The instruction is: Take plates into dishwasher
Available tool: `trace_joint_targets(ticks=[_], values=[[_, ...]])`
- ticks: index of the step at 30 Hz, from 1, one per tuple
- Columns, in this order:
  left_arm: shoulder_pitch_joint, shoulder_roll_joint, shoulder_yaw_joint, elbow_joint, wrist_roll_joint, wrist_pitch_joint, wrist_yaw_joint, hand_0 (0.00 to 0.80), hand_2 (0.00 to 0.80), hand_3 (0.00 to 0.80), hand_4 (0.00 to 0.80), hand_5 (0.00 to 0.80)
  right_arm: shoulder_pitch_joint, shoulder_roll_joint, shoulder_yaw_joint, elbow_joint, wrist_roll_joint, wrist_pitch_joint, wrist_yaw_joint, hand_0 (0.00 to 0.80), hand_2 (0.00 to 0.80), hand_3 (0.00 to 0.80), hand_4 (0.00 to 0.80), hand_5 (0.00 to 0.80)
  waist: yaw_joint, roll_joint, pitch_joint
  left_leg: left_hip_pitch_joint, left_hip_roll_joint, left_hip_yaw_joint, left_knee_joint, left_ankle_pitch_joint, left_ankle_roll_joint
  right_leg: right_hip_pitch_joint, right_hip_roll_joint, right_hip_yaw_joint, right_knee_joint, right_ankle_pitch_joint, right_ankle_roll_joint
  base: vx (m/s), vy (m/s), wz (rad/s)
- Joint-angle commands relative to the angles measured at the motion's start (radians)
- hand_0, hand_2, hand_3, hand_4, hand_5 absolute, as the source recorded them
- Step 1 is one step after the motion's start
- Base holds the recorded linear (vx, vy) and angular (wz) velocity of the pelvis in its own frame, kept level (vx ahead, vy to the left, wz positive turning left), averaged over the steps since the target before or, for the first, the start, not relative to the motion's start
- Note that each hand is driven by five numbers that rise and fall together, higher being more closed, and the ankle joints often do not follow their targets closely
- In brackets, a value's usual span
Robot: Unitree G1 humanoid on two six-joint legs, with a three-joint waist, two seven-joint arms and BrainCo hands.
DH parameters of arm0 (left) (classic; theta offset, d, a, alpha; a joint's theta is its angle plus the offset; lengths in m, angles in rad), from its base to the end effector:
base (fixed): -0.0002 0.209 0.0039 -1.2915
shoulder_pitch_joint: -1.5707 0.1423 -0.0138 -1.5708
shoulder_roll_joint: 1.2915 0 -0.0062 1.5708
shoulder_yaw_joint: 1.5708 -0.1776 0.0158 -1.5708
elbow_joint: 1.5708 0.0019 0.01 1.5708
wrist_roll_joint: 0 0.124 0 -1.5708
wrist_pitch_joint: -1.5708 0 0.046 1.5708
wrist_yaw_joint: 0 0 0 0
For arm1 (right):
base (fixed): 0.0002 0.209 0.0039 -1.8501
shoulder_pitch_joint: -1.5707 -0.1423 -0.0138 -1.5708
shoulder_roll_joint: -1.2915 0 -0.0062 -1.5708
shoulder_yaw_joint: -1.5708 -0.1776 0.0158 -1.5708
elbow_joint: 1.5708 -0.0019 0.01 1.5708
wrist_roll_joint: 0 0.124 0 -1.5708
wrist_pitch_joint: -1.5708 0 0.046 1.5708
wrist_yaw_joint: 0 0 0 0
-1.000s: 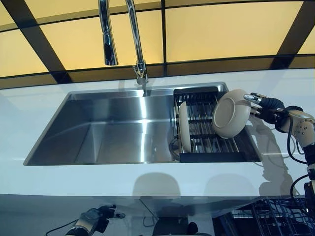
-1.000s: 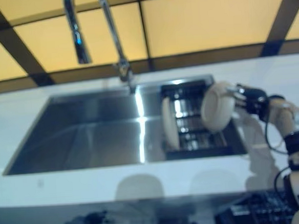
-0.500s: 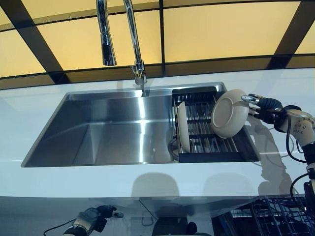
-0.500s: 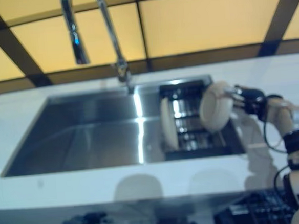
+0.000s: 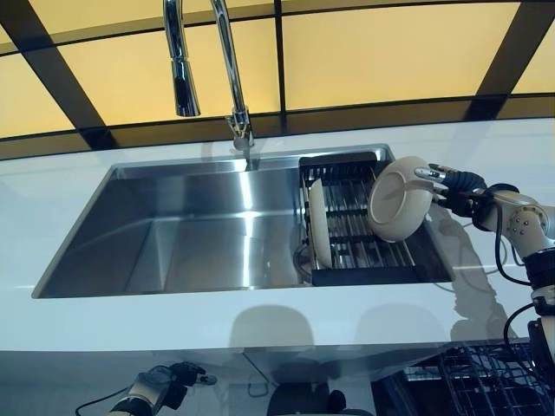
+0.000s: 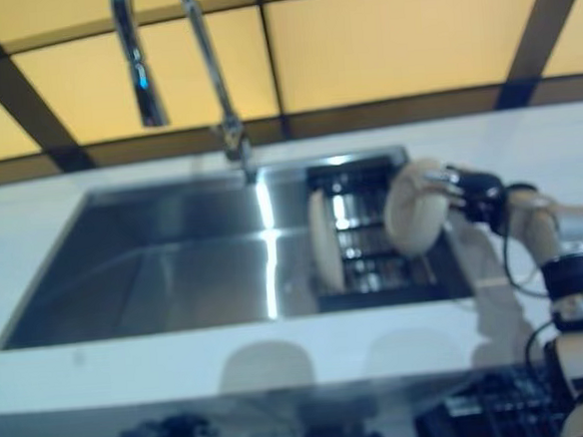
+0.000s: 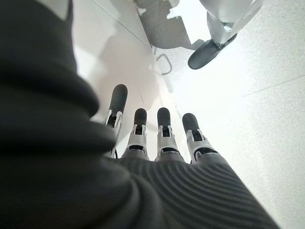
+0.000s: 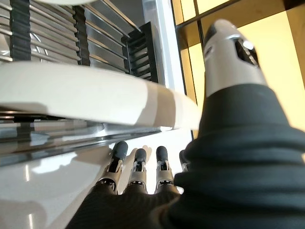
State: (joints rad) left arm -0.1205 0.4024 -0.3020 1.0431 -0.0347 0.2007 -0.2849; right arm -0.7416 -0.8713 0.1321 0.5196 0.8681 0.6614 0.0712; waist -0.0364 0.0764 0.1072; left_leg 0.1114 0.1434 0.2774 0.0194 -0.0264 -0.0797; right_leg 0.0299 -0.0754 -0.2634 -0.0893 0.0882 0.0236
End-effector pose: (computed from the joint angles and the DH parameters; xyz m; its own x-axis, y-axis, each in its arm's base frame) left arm 0.1260 0.2517 -0.0668 0.3285 0.0056 -0.9445 0.3617 0.9230 0.1312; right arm 0.2843 -0.2909 0.1852 0.9282 -0.0077 -0.3720 0.0371 0.9967 0.0718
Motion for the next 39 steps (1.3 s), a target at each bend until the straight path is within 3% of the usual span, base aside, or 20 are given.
trace_joint_targets(ticks=[1,30,32,34,39], values=[[-0.082,0.084,-0.025,-0.007,-0.014,-0.009,-0.007,0.000,0.000,0.000,0.000,0.000,-0.051,0.074,0.099,0.012,0.032,0.018,-0.004,0.000,0.000,0.000,0.000,0.000,-0.004,-0.093,-0.039,0.001,0.009,0.043,0.033,0.115,-0.048,0.060,-0.055,0.059,0.020,-0.044,0.036,0.000,0.000,0.00],[-0.116,0.084,-0.036,-0.016,-0.022,0.012,-0.018,0.000,0.000,0.000,0.000,0.000,-0.059,0.109,0.105,0.058,-0.011,0.045,-0.027,0.000,0.000,0.000,0.000,0.000,-0.005,-0.085,-0.027,-0.006,0.011,0.057,0.043,0.111,-0.043,0.055,-0.065,0.054,0.044,-0.051,0.035,0.000,0.000,0.00],[-0.123,0.088,-0.035,-0.024,-0.022,0.022,-0.025,0.000,0.000,0.000,0.000,0.000,-0.063,0.116,0.112,0.059,-0.016,0.047,-0.031,0.113,0.113,0.113,0.113,0.113,-0.003,-0.085,-0.026,-0.007,0.011,0.059,0.044,0.110,-0.041,0.055,-0.067,0.053,0.047,-0.053,0.035,0.000,0.000,0.00],[-0.125,0.089,-0.036,-0.026,-0.024,0.026,-0.025,0.000,0.000,0.000,0.000,0.000,-0.062,0.118,0.111,0.061,-0.022,0.049,-0.030,0.135,0.135,0.135,0.135,0.135,-0.003,-0.084,-0.025,-0.007,0.012,0.060,0.045,0.110,-0.041,0.055,-0.069,0.051,0.050,-0.054,0.035,0.000,0.000,0.00],[-0.134,0.090,-0.037,-0.028,-0.026,0.037,-0.030,0.000,0.000,0.000,0.000,0.000,-0.060,0.128,0.117,0.069,-0.039,0.055,-0.029,0.292,0.292,0.292,0.292,0.292,-0.001,-0.082,-0.027,-0.005,0.011,0.061,0.044,0.108,-0.040,0.060,-0.072,0.050,0.053,-0.056,0.036,0.000,0.000,0.00]])
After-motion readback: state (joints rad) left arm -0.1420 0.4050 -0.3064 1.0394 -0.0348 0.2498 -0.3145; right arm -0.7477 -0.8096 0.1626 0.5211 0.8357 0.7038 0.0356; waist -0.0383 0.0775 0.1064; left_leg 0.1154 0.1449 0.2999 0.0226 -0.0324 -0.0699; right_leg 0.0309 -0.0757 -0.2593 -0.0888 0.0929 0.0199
